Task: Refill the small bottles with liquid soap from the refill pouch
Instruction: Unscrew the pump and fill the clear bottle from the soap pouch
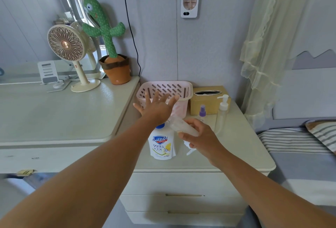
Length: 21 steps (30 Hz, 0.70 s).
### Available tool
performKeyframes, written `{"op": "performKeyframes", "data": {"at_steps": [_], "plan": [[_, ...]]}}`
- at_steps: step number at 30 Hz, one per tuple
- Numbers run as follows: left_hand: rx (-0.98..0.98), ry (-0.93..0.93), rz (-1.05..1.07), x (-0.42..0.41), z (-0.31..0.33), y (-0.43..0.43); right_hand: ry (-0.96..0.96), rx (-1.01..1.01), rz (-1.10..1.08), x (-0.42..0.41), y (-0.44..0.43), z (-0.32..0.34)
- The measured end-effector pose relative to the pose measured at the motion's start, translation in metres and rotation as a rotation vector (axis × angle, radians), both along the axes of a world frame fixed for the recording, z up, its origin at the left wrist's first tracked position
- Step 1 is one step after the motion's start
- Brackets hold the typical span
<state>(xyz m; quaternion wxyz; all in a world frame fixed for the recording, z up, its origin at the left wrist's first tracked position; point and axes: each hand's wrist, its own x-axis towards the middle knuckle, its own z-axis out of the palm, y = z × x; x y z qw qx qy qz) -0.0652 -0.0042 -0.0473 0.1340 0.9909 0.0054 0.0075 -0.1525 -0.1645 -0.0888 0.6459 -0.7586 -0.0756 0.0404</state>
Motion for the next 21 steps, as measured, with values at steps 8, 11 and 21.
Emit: {"op": "performKeyframes", "data": {"at_steps": [8, 11, 21], "plan": [[0.019, 0.016, -0.018, 0.002, 0.010, -0.001, 0.000, -0.004, -0.012, -0.001, 0.001, 0.005], [0.016, 0.011, -0.052, 0.007, 0.009, 0.000, -0.010, -0.010, -0.019, -0.001, 0.001, 0.008], [-0.075, 0.044, -0.045, -0.001, -0.001, -0.002, -0.002, -0.015, -0.019, 0.000, 0.001, 0.000]]}}
